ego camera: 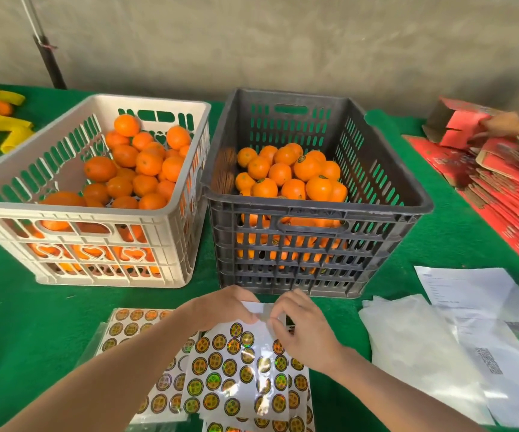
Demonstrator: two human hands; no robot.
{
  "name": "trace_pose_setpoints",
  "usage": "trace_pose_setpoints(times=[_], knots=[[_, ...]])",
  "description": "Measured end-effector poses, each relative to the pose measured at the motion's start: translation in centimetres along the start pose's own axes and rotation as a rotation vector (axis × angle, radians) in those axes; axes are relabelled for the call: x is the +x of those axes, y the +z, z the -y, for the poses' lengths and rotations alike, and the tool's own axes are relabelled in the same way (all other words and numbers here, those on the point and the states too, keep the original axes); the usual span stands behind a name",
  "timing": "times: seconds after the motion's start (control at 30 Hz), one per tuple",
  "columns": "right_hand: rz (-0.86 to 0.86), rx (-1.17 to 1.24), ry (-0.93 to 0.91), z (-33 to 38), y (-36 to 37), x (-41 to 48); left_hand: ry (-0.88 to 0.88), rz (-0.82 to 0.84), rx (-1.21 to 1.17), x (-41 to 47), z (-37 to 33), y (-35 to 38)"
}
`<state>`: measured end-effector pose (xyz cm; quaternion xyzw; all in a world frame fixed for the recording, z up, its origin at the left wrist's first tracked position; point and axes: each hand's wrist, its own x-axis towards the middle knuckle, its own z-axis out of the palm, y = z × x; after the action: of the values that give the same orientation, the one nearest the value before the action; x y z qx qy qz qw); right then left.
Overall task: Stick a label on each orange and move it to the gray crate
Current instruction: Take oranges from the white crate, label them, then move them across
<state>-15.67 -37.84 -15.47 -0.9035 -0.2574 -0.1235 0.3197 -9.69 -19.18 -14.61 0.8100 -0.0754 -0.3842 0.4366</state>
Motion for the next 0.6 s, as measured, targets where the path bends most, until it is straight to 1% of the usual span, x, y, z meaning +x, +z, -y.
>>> trace_pose_setpoints(times=[0.1,0.17,0.23,0.27,0.33,0.4,0.43,0.47,0.53,0.57,0.6], knots=[[-0.034,0.067,0.056,0.7,-1.0,0.7,0.056,-0.007,0.155,0.5,-0.1,0.5],[-0.064,0.103,0.053,1.4,-1.7,1.4,0.096,-0.066,0.306,0.6,-0.3,1.0],[-0.115,0.151,0.012,2.7,-2.7,2.6,0.205,-0.210,0.458,-0.4,-0.9,1.3],[-0.149,0.176,-0.025,3.5,-3.3,3.3,0.305,-0.310,0.500,-1.3,-1.3,1.2],[-0.242,0.225,-0.130,5.4,-4.5,5.2,0.525,-0.481,0.467,-3.9,-1.9,-0.1],[-0.337,0.286,-0.250,7.6,-5.8,7.5,0.720,-0.604,0.436,-6.9,-2.5,-2.4],[-0.377,0.313,-0.301,8.7,-6.3,8.9,0.791,-0.670,0.413,-8.5,-2.8,-3.8],[-0.411,0.332,-0.342,9.8,-6.8,10.5,0.832,-0.738,0.373,-9.9,-3.1,-5.3],[-0.456,0.323,-0.392,11.7,-7.2,13.9,0.841,-0.883,0.298,-12.2,-3.6,-8.7],[-0.445,0.302,-0.410,12.5,-7.2,15.8,0.809,-0.956,0.269,-12.9,-3.5,-10.4],[-0.396,0.272,-0.416,13.1,-7.1,17.9,0.762,-1.022,0.250,-13.5,-3.3,-12.3]])
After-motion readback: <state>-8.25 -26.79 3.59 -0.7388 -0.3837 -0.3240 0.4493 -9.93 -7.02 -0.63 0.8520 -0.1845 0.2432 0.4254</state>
